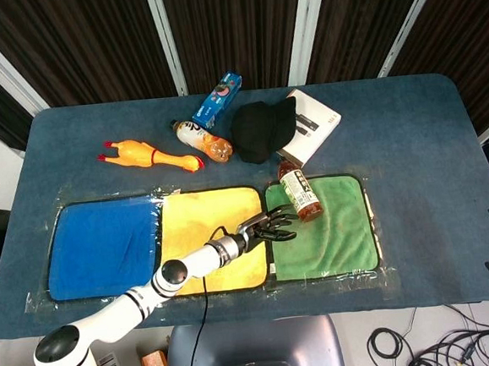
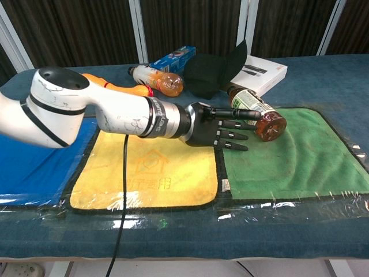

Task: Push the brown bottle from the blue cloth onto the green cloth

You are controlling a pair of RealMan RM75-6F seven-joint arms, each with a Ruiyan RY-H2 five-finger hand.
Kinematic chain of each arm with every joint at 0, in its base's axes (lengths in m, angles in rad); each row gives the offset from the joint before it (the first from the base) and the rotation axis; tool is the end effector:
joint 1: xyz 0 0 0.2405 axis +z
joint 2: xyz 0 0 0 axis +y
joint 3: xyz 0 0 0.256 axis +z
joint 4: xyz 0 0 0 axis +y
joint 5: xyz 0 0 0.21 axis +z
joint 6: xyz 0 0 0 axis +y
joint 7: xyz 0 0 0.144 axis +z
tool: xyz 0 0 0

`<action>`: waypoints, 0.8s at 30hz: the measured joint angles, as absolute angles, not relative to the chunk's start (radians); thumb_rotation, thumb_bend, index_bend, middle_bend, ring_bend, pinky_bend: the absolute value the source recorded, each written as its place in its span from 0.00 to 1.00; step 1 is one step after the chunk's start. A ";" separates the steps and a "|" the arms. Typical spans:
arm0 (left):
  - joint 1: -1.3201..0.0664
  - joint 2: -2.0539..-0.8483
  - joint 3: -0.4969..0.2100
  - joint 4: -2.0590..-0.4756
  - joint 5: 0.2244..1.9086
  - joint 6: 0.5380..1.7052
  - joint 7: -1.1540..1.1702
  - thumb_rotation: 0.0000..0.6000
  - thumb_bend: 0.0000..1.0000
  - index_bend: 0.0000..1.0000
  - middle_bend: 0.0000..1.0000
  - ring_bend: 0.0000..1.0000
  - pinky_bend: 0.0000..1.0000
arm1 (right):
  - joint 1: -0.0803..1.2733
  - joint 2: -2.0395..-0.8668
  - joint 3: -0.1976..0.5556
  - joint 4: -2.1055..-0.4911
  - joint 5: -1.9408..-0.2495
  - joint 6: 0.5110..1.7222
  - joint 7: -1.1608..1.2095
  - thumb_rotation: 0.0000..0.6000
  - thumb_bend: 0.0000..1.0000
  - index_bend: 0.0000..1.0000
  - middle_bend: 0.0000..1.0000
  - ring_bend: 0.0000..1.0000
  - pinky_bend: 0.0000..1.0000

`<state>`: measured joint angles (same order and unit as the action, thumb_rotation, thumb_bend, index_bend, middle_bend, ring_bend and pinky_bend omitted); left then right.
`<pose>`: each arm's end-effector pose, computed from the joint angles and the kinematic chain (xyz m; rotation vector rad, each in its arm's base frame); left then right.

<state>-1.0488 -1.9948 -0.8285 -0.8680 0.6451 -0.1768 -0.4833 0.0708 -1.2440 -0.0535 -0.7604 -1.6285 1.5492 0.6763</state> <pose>-0.0004 0.3961 -0.1357 1.0954 2.6149 0.8900 -0.4241 -0.1658 0.2185 1.5229 -0.8831 0.8671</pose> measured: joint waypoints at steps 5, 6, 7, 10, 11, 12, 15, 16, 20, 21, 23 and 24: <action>-1.014 -1.944 -0.825 -0.973 0.680 -0.134 -0.452 1.00 0.26 0.00 0.14 0.07 0.15 | 0.072 -1.244 -0.056 -0.768 -1.634 1.549 0.674 1.00 0.18 0.00 0.00 0.00 0.00; -1.000 -1.923 -0.818 -1.017 0.693 -0.115 -0.442 1.00 0.26 0.00 0.14 0.07 0.15 | 0.073 -1.244 -0.056 -0.772 -1.636 1.552 0.670 1.00 0.18 0.00 0.00 0.00 0.00; -0.988 -1.904 -0.812 -1.054 0.703 -0.099 -0.435 1.00 0.25 0.00 0.14 0.07 0.15 | 0.073 -1.243 -0.056 -0.776 -1.638 1.554 0.667 1.00 0.18 0.00 0.00 0.00 0.00; -0.942 -1.824 -0.777 -1.206 0.749 -0.012 -0.397 1.00 0.23 0.00 0.13 0.07 0.15 | 0.072 -1.240 -0.058 -0.794 -1.648 1.570 0.648 1.00 0.18 0.00 0.00 0.00 0.00; -0.925 -1.794 -0.762 -1.259 0.768 0.026 -0.379 1.00 0.23 0.00 0.12 0.07 0.16 | 0.072 -1.238 -0.059 -0.802 -1.651 1.574 0.641 1.00 0.18 0.00 0.00 0.00 0.00; -0.900 -1.752 -0.737 -1.335 0.795 0.086 -0.348 1.00 0.23 0.00 0.11 0.07 0.17 | 0.071 -1.236 -0.061 -0.814 -1.656 1.579 0.631 1.00 0.18 0.00 0.00 0.00 0.00; -0.827 -1.642 -0.662 -1.531 0.874 0.278 -0.229 1.00 0.23 0.00 0.08 0.07 0.18 | 0.069 -1.224 -0.067 -0.854 -1.666 1.587 0.594 1.00 0.18 0.00 0.00 0.00 0.00; -0.800 -1.609 -0.637 -1.585 0.902 0.346 -0.184 1.00 0.23 0.00 0.07 0.06 0.17 | 0.068 -1.220 -0.069 -0.869 -1.669 1.589 0.580 1.00 0.18 0.00 0.00 0.00 0.00; -0.646 -1.451 -0.498 -1.743 1.068 0.674 0.027 1.00 0.19 0.00 0.00 0.00 0.12 | 0.064 -1.198 -0.078 -0.944 -1.676 1.584 0.492 1.00 0.18 0.00 0.00 0.00 0.00; -0.585 -1.399 -0.445 -1.775 1.135 0.778 0.089 1.00 0.16 0.00 0.00 0.00 0.12 | 0.063 -1.188 -0.082 -0.977 -1.678 1.577 0.456 1.00 0.18 0.00 0.00 0.00 0.00; -0.474 -1.321 -0.357 -1.809 1.254 0.962 0.179 1.00 0.13 0.00 0.00 0.00 0.11 | 0.062 -1.172 -0.087 -1.037 -1.678 1.564 0.395 1.00 0.18 0.00 0.00 0.00 0.00; -0.427 -1.295 -0.321 -1.815 1.303 1.040 0.206 1.00 0.13 0.00 0.00 0.00 0.11 | 0.062 -1.161 -0.088 -1.083 -1.677 1.557 0.349 1.00 0.18 0.00 0.00 0.00 0.00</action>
